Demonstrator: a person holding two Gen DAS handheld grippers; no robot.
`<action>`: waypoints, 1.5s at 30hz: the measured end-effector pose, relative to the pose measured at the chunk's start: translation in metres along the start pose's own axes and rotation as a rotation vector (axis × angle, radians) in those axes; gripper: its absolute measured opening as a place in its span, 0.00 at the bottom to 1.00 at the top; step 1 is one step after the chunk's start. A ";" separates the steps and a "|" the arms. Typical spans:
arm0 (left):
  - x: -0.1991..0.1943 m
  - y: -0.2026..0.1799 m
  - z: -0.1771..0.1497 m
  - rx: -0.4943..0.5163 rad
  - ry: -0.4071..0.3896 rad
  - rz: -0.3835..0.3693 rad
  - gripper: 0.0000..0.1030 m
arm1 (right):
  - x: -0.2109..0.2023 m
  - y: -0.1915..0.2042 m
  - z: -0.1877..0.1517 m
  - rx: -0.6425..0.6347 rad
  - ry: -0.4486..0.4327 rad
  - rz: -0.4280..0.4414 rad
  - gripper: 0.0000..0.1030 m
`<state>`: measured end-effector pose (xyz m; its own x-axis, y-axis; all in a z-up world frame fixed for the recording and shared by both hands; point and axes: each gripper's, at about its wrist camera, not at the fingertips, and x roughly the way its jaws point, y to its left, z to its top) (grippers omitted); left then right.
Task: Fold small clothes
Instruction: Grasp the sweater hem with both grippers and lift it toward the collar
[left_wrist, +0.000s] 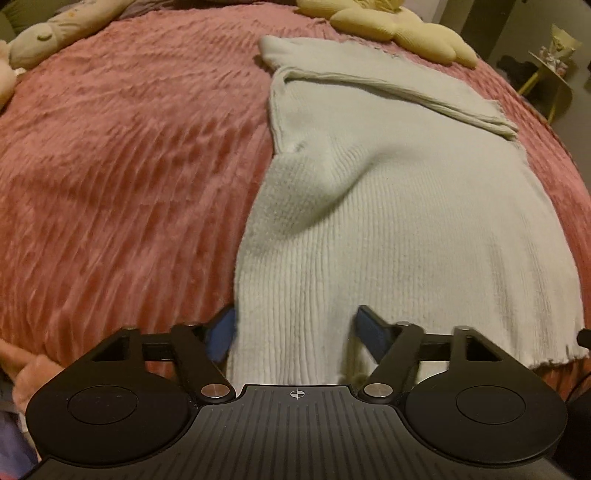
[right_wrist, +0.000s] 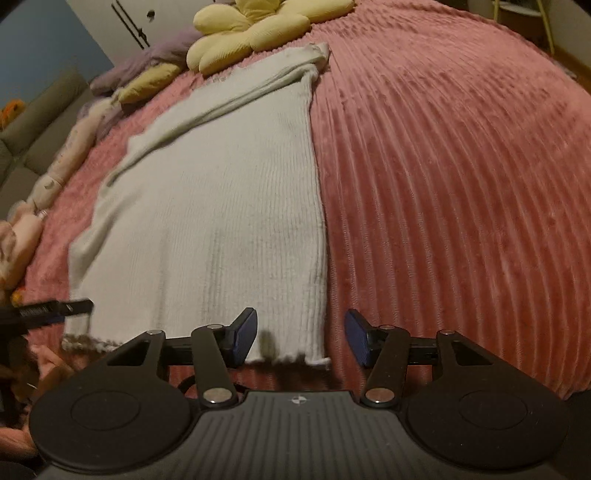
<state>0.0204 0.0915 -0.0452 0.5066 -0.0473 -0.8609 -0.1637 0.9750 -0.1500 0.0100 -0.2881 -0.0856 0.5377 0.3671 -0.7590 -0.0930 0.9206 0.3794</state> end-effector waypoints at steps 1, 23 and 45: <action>-0.002 0.000 -0.002 -0.004 0.001 -0.005 0.64 | -0.001 0.000 0.001 0.005 -0.005 0.014 0.40; 0.001 0.010 0.002 -0.040 0.050 -0.037 0.42 | 0.013 -0.002 0.001 0.046 0.048 0.058 0.15; -0.026 0.020 0.083 -0.160 0.002 -0.340 0.17 | 0.006 -0.005 0.064 0.173 -0.040 0.257 0.07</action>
<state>0.0738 0.1302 0.0145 0.5532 -0.3632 -0.7497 -0.1167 0.8573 -0.5014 0.0678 -0.2987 -0.0582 0.5478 0.5759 -0.6068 -0.0881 0.7610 0.6427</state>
